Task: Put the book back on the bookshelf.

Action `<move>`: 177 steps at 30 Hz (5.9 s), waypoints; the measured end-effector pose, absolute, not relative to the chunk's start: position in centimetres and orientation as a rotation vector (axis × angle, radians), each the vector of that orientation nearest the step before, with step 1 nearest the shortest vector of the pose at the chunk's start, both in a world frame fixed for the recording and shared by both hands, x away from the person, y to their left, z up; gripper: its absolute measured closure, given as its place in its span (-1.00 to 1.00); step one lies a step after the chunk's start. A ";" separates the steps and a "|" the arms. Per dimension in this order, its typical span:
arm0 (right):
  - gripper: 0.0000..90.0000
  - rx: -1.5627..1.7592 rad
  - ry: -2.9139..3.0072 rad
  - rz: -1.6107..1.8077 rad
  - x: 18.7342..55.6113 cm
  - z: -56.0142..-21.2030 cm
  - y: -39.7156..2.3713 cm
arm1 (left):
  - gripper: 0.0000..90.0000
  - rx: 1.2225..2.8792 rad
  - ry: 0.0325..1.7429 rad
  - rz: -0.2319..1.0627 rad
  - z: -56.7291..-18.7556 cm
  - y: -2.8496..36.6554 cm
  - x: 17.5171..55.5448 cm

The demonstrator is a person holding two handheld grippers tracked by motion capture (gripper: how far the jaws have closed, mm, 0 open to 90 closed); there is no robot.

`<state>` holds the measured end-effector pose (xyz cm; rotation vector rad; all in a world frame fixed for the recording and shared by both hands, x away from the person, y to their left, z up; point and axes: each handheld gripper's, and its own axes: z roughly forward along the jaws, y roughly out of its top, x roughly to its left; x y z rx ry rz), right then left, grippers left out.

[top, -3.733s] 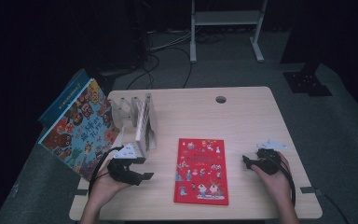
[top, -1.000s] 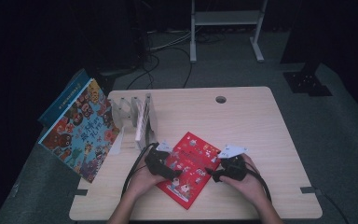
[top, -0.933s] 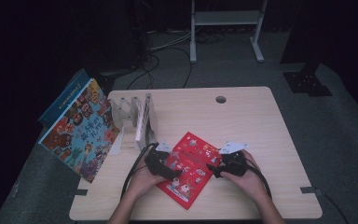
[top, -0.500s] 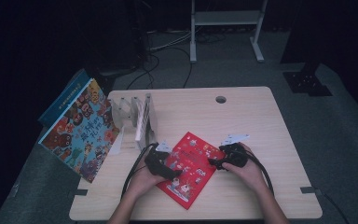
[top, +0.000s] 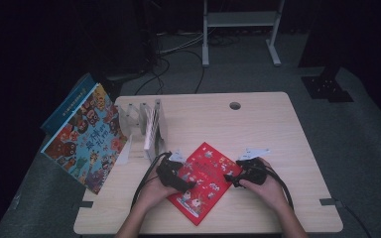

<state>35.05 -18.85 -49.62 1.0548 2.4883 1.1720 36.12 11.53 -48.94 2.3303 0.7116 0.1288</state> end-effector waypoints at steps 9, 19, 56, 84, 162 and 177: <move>-0.61 1.045 2.489 1.109 32.5 -49.3 -19.0 | -1.00 2.349 0.685 0.109 -48.9 10.5 35.9; -0.53 1.052 2.428 1.068 30.0 -48.9 -19.8 | -1.00 2.375 0.673 0.091 -48.7 9.8 36.4; -1.00 0.986 2.438 1.017 26.2 -50.4 -14.8 | -1.00 2.350 0.716 0.114 -48.8 9.6 37.0; -1.00 1.041 2.436 1.014 26.0 -50.5 -14.6 | -1.00 2.273 0.859 0.191 -49.1 8.5 36.4; -1.00 1.053 2.427 1.015 26.3 -50.5 -14.6 | -0.10 2.142 0.488 -0.058 -36.0 9.2 33.5; -1.00 1.065 2.421 1.015 26.4 -50.5 -14.6 | 0.49 2.250 0.476 0.036 -36.2 9.1 33.4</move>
